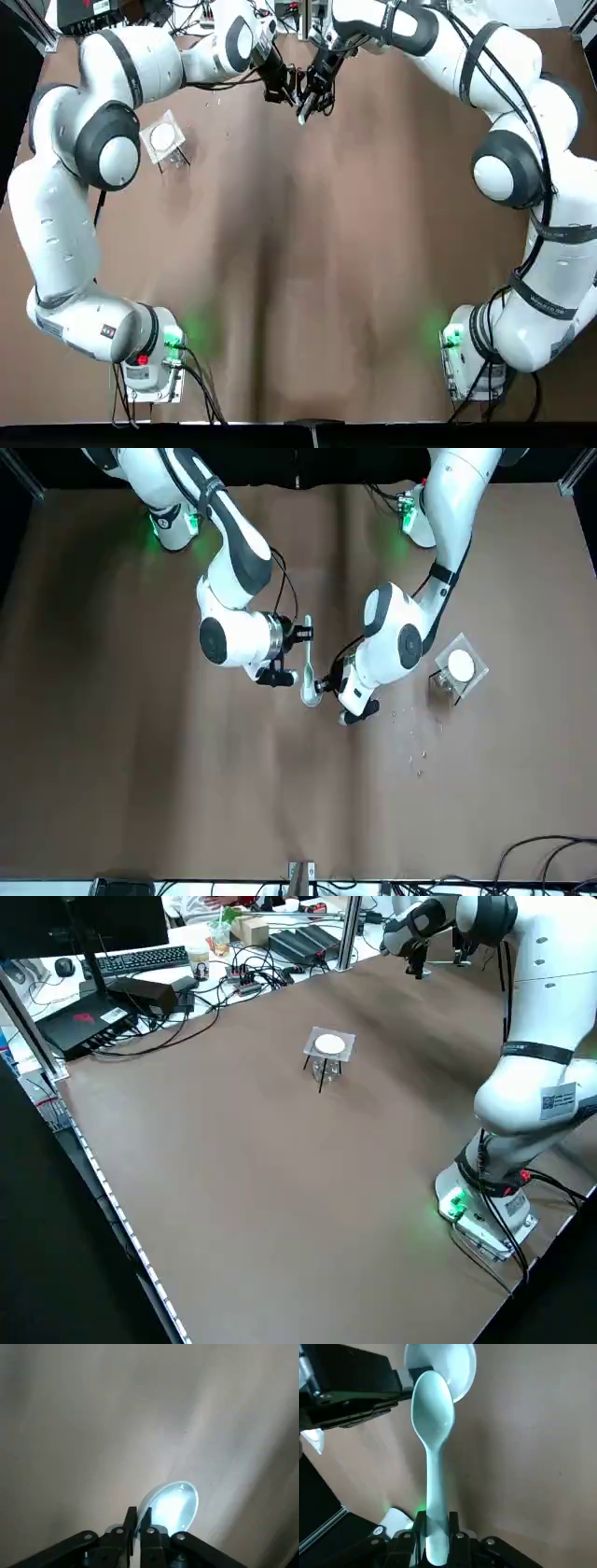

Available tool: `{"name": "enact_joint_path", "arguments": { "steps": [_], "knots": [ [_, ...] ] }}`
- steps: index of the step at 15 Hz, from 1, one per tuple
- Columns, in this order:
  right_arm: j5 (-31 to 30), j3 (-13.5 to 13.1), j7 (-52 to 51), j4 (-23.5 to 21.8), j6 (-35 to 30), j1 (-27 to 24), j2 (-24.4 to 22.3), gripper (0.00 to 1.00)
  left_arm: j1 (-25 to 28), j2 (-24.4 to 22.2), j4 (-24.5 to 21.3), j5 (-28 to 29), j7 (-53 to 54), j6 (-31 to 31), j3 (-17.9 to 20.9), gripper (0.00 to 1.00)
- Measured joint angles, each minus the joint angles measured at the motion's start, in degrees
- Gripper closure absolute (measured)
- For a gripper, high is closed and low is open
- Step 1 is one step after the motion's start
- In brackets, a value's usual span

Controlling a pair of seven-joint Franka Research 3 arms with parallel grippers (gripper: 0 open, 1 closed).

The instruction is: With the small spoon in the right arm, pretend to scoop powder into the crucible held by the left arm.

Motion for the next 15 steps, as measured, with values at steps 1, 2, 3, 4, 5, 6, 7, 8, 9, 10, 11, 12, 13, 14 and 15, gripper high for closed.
{"name": "enact_joint_path", "arguments": {
  "steps": [1, 2, 3, 4, 5, 6, 7, 8, 9, 10, 11, 12, 13, 14, 15],
  "knots": [
    [1.0, -0.1, 0.1, 0.0, 0.0, 0.0, 0.1, 0.77, 0.0, 0.0, 0.0, 0.0, 0.0, 0.0, 0.0, 0.93],
    [1.9, -0.1, 0.3, 0.0, 0.0, 0.0, 0.2, 0.77, 0.0, 0.0, 0.2, 0.0, 0.0, 0.0, 0.0, 0.93],
    [2.6, -0.2, 0.5, 0.0, 0.0, -0.1, 0.3, 0.77, 0.0, 0.0, 0.3, 0.0, 0.0, 0.0, -0.1, 0.93],
    [3.1, -0.3, 0.7, 0.0, 0.1, -0.1, 0.3, 0.77, 0.0, 0.0, 0.4, 0.0, 0.0, 0.0, -0.1, 0.93],
    [3.4, -0.3, 0.8, 0.0, 0.1, -0.2, 0.4, 0.77, 0.0, 0.0, 0.5, 0.0, 0.0, 0.0, -0.2, 0.93],
    [4.1, -0.4, 0.9, 0.0, 0.2, -0.3, 0.4, 0.77, 0.0, 0.0, 0.6, 0.0, 0.0, 0.0, -0.2, 0.93],
    [5.4, -0.5, 0.9, 0.0, 0.2, -0.4, 0.5, 0.77, 0.0, 0.0, 0.7, 0.0, -0.1, 0.0, -0.3, 0.93],
    [6.7, -0.6, 0.9, 0.0, 0.2, -0.7, 0.5, 0.77, 0.0, 0.0, 0.8, 0.0, -0.1, 0.0, -0.3, 0.93],
    [7.4, -0.6, 0.8, 0.0, 0.2, -1.2, 0.5, 0.77, 0.0, 0.0, 0.8, 0.0, -0.1, 0.0, -0.3, 0.93],
    [8.0, -0.6, 0.8, 0.0, 0.2, -1.6, 0.5, 0.77, 0.0, 0.0, 0.8, 0.0, -0.1, 0.0, -0.3, 0.93],
    [8.7, -0.6, 0.8, 0.0, 0.2, -1.9, 0.5, 0.77, 0.0, 0.0, 0.8, 0.0, -0.1, 0.0, -0.3, 0.93],
    [9.6, -0.7, 0.8, 0.0, 0.2, -2.2, 0.5, 0.77, 0.0, 0.0, 0.8, 0.0, -0.1, 0.0, -0.4, 0.93],
    [10.9, -0.7, 0.8, 0.0, 0.2, -2.6, 0.5, 0.77, 0.0, 0.0, 0.9, 0.0, -0.1, 0.0, -0.4, 0.93],
    [12.3, -0.7, 0.8, 0.0, 0.2, -3.0, 0.5, 0.77, 0.0, 0.0, 0.9, 0.0, -0.1, 0.0, -0.4, 0.93],
    [13.3, -0.7, 0.8, 0.0, 0.2, -3.4, 0.5, 0.77, 0.0, 0.0, 0.9, 0.0, -0.1, 0.0, -0.4, 0.93]
  ]
}}
